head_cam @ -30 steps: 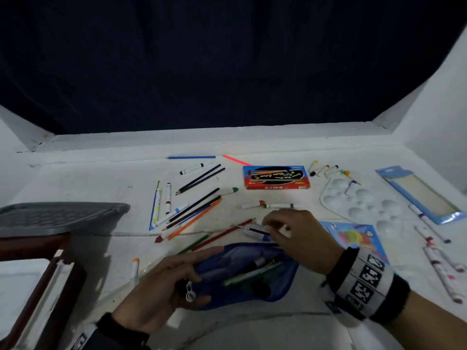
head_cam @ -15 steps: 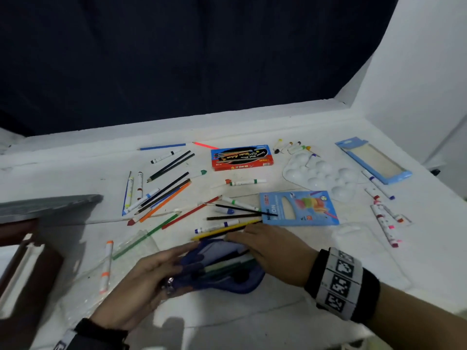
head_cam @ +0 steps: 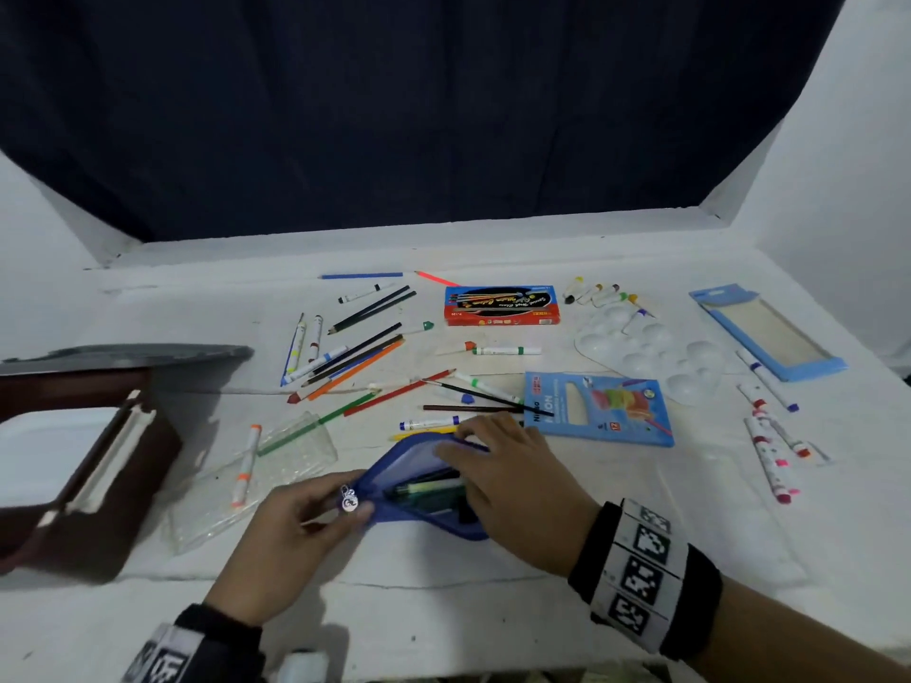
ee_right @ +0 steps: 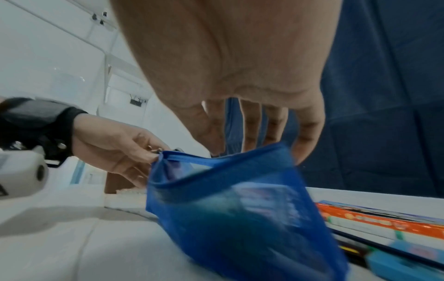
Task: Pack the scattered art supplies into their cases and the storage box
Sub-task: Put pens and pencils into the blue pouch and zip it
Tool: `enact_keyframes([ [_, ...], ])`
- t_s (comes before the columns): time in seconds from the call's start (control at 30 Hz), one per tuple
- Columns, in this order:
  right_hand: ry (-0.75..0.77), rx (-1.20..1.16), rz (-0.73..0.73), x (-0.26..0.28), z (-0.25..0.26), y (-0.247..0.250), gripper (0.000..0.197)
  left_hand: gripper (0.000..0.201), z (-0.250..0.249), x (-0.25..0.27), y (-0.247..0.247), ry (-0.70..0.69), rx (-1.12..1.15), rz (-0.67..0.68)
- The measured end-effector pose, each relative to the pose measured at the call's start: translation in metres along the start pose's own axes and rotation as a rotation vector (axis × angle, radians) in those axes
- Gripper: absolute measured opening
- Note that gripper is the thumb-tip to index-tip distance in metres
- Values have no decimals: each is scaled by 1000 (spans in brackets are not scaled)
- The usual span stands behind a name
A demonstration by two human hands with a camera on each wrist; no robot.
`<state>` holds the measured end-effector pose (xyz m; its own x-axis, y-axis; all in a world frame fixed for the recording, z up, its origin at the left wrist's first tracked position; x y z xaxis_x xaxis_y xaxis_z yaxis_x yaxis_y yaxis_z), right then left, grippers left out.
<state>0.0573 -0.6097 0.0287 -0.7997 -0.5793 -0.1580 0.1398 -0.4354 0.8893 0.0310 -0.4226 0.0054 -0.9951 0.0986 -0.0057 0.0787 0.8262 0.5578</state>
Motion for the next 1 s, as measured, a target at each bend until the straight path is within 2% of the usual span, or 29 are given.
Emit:
enact_keyframes([
  [0.07, 72, -144, 7, -4, 22, 0, 30, 21, -1, 0, 4, 34, 117, -65],
  [0.17, 116, -348, 32, -13, 51, -1, 30, 12, -6, 1, 16, 37, 188, -185],
  [0.23, 120, -401, 11, -20, 66, 0, 25, 22, -10, 2, 22, -4, 148, -229],
  [0.33, 81, -337, -15, -33, 75, 0, 25, 35, -14, 1, 27, -54, 58, -202],
  [0.43, 75, -240, -16, -53, 85, 0, 20, 39, -15, -2, 33, -89, 60, -92],
  [0.57, 104, -196, 126, -55, 87, -1, 23, 18, -18, -4, 38, -155, -37, -64],
  [0.67, 147, -104, 168, -61, 94, -9, 24, 9, -8, -9, 45, -159, -64, -34],
  [0.73, 108, -132, 155, -65, 90, -12, 20, 10, -3, -9, 49, -159, -84, -37],
  [0.87, -73, -388, 63, -68, 75, -9, 11, 9, -5, -9, 57, -264, -192, -47],
  [0.93, -169, -410, 60, -65, 63, -10, 14, 7, 5, -12, 60, -236, -181, -50],
  [1.0, -232, -346, 18, -58, 47, -6, 22, 10, 25, -15, 65, -151, -100, -47],
])
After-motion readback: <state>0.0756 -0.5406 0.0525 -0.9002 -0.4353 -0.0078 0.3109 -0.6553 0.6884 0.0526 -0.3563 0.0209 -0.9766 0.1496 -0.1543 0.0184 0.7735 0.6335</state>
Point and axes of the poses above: each hand's wrist, its own x-axis away from the middle knuckle, its own y-axis out of the back of the hand, z = x × y, the point moved 9 cm from there along -x, towards the middle knuckle, and after that the axes turned 11 degrees about -x, right-handed, at the moved point
